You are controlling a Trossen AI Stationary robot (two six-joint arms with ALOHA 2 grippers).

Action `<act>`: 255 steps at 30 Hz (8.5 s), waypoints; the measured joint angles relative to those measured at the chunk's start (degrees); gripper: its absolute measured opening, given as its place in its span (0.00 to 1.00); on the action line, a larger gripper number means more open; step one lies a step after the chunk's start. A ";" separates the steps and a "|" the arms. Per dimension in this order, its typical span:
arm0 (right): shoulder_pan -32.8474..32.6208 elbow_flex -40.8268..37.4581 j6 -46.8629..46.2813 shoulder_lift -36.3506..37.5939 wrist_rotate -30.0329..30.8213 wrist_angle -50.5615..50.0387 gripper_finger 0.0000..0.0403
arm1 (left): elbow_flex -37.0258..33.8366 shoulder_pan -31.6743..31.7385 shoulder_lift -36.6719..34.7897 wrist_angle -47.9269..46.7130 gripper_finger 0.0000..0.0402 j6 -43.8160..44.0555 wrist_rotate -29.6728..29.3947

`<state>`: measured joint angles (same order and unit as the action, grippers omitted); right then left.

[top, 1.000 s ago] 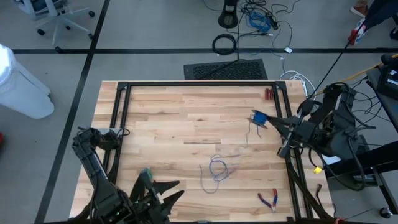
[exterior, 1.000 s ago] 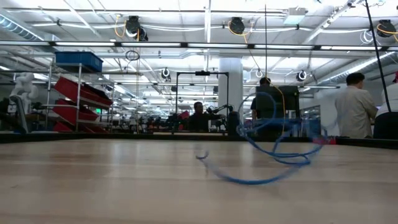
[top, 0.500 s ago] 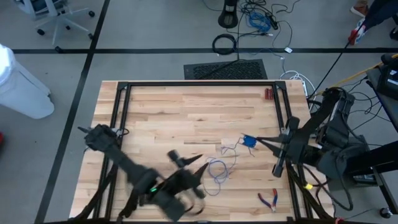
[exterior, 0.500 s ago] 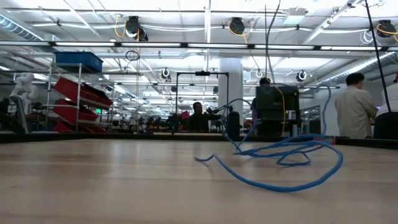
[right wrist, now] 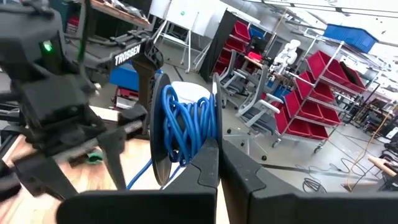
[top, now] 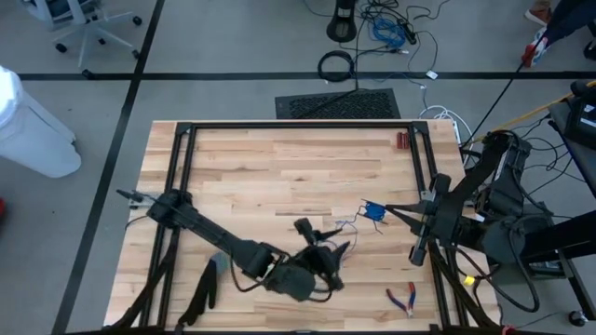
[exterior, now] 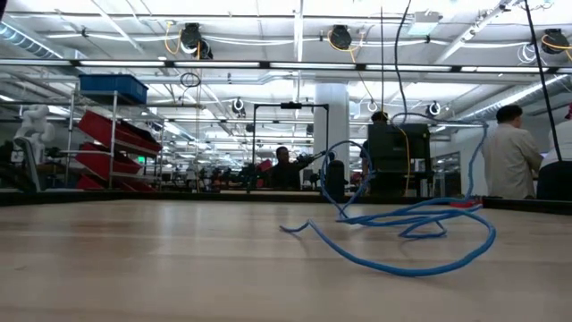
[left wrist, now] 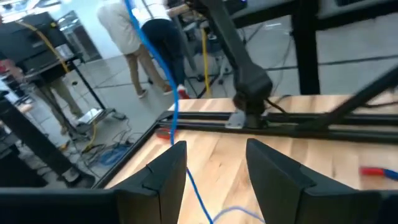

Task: Coil cords
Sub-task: Coil the blue wire onto the black spool

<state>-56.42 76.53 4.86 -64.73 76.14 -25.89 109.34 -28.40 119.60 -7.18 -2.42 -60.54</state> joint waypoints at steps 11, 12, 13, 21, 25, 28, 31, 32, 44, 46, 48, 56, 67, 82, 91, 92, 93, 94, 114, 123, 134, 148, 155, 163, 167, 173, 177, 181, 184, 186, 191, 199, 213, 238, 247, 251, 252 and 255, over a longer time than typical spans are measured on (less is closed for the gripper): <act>0.00 -0.01 1.83 0.00 0.01 1.64 0.00 | 0.00 1.63 0.12 2.03 0.41 -2.41 -2.54; 0.00 -0.02 1.82 0.00 0.02 1.72 0.00 | 0.00 1.74 0.37 2.08 0.39 -2.85 -2.52; 0.00 0.00 1.82 0.00 0.00 1.77 0.00 | 0.00 1.77 0.60 2.16 0.37 -3.25 -2.52; 0.00 -0.02 1.86 -0.37 0.00 2.29 0.00 | 0.00 2.33 1.54 2.38 0.19 -3.98 -1.02; 0.00 -0.02 1.88 -0.33 0.00 2.38 0.00 | 0.00 2.66 1.54 2.39 0.18 -3.98 -1.78; 0.00 -0.01 1.89 -0.33 0.01 2.36 0.00 | 0.00 2.51 1.54 2.40 0.18 -3.98 -1.85; 0.00 -0.02 1.93 -0.33 0.00 2.36 0.00 | 0.00 1.67 1.54 2.17 0.18 -4.00 -1.88; 0.00 -0.02 1.93 -0.33 0.00 2.36 0.00 | 0.00 1.33 1.54 2.20 0.18 -4.02 -2.02; 0.00 0.00 2.04 -0.33 -1.60 2.55 0.00 | 0.00 0.90 1.54 0.76 0.20 -4.41 -3.02; 0.02 -0.01 2.04 -0.33 -1.63 2.55 0.00 | 0.00 1.61 1.54 0.11 0.26 -3.63 -0.85; 0.04 -0.01 2.02 -0.33 -1.62 2.55 0.00 | 0.00 2.23 1.54 0.04 0.33 -1.87 -1.15; 0.07 -0.01 2.04 -0.33 -1.66 2.54 0.00 | 0.00 3.31 1.52 0.31 0.47 -0.84 -5.48; 0.07 0.00 2.02 -0.33 -1.66 2.53 0.00 | 0.00 0.22 1.52 0.75 0.47 0.01 1.52; 0.06 0.00 1.93 -0.33 -1.68 2.53 0.00 | 0.00 3.01 1.52 0.62 0.47 0.61 0.53; 0.07 0.00 1.90 -0.33 -1.68 2.53 0.00 | 0.00 4.04 1.52 0.65 0.47 0.68 2.24; 0.07 0.00 1.89 -0.33 -1.68 2.53 0.00 | 0.00 4.07 1.52 0.65 0.46 0.70 2.26; 0.07 0.00 1.89 -0.33 -1.70 2.53 0.00 | 0.00 4.13 1.52 0.65 0.45 0.71 2.26; 0.07 -0.02 1.89 -0.33 -1.68 2.53 0.00 | 0.00 4.17 1.52 0.65 0.44 0.77 2.26; 0.07 0.00 1.86 -0.33 -1.68 2.53 0.00 | 0.00 3.47 1.52 -1.11 0.19 0.72 1.84; 0.07 -0.01 1.86 -0.33 -1.68 2.51 0.00 | 0.00 2.97 1.52 -1.05 0.19 0.70 1.76; 0.07 -0.02 1.36 -0.33 -1.68 2.51 0.00 | 0.00 3.10 1.52 -1.72 0.12 0.57 -0.59; 6.29 -0.02 -3.32 -2.88 2.07 2.49 0.00 | 0.00 8.96 1.52 1.21 0.00 3.63 6.93; 11.36 -0.02 -4.19 -5.55 2.00 2.46 0.00 | -0.02 8.60 1.54 7.50 0.00 1.60 9.49; 16.18 -0.02 -3.71 -8.66 1.78 0.38 0.00 | -0.02 6.23 1.44 8.99 0.00 -0.08 11.06; 17.46 -0.02 -5.10 -8.92 0.93 -2.43 0.00 | -0.02 3.69 1.38 10.11 0.00 -3.89 7.92; 17.59 -0.02 -7.01 -8.74 -5.36 -3.52 0.00 | 1.69 0.22 0.39 10.36 0.00 -11.88 -3.43; 17.62 -0.02 -7.23 -8.72 -5.99 -3.70 0.00 | 4.68 -1.37 0.36 10.35 0.00 -15.42 -3.61; 17.57 -0.02 -7.23 -8.63 -6.05 -4.19 0.00 | 7.03 -2.87 0.34 10.22 0.00 -19.59 -6.91; 17.35 -0.02 -7.44 -8.26 -8.36 -4.36 0.00 | 8.41 -4.04 0.34 10.14 0.00 -25.14 -13.42; 17.35 -0.02 -7.77 -8.12 -10.87 -4.36 0.00 | 9.07 -4.61 0.31 10.24 0.00 -29.09 -18.23; 17.33 -0.02 -8.32 -8.02 -15.35 -4.37 0.00 | 9.51 -5.63 0.31 10.12 0.00 -37.37 -26.38; 17.33 -0.02 -8.33 -7.93 -24.34 -4.35 0.00 | 9.55 -7.40 0.31 8.13 0.00 -40.37 -29.29; 13.66 -0.02 -8.69 -5.34 -30.05 -4.32 0.00 | 9.55 -7.74 0.31 3.06 0.00 -40.04 -29.54; 3.19 -0.02 -2.14 -1.73 -13.19 1.25 0.00 | 9.55 -10.25 0.34 -2.91 0.18 -24.98 -18.74; -0.04 -0.02 -0.87 -0.85 -8.15 1.24 0.00 | 9.51 -6.78 0.36 -18.45 0.26 -1.36 -12.26; -0.46 -0.02 -0.72 -0.85 -8.13 1.24 0.00 | 8.38 -5.28 0.36 -18.98 0.37 3.51 -9.38; -0.45 -0.02 -0.71 -0.85 -8.13 1.24 0.00 | 7.96 -4.96 0.37 -19.24 0.39 3.59 -9.29; -0.45 -0.02 -0.60 -0.83 -8.13 1.24 0.00 | 6.12 -4.17 0.40 -18.69 0.45 5.11 -9.12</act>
<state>-56.87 76.51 4.26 -65.56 68.01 -24.65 115.46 -32.57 120.01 -25.86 2.70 -69.66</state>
